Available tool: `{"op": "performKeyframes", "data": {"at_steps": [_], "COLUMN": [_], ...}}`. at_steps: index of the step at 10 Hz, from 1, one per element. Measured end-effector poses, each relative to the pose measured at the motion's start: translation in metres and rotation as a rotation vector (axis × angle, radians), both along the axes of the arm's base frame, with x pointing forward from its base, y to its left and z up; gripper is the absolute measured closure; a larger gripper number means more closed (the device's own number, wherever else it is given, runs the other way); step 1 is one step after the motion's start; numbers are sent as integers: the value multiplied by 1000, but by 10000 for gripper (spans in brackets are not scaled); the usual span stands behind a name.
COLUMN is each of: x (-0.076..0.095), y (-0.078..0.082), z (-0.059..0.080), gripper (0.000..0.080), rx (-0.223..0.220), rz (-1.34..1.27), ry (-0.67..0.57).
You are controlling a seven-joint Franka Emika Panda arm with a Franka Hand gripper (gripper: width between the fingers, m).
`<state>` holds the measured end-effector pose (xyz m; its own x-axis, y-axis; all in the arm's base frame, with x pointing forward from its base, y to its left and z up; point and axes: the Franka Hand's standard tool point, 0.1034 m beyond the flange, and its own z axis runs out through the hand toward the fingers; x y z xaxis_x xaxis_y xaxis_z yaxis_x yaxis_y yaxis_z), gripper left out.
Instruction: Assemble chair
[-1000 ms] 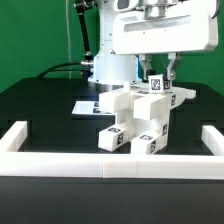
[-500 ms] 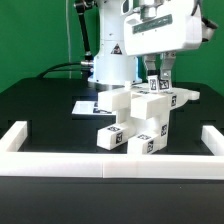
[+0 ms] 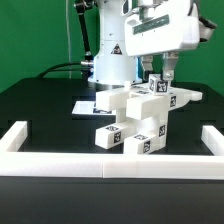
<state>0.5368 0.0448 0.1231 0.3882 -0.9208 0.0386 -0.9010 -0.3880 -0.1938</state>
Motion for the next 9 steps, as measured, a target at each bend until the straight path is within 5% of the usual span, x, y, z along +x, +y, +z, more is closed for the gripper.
{"op": "performKeyframes", "data": {"at_steps": [3,7,9], "x": [2,2,4], "y": [5,4,2], "z": [1,1,3], "gripper": [154,151,151], "rx": [-55,-85,-135], "rz": [221,361,564], "ry": [-28,-33,-39]}}
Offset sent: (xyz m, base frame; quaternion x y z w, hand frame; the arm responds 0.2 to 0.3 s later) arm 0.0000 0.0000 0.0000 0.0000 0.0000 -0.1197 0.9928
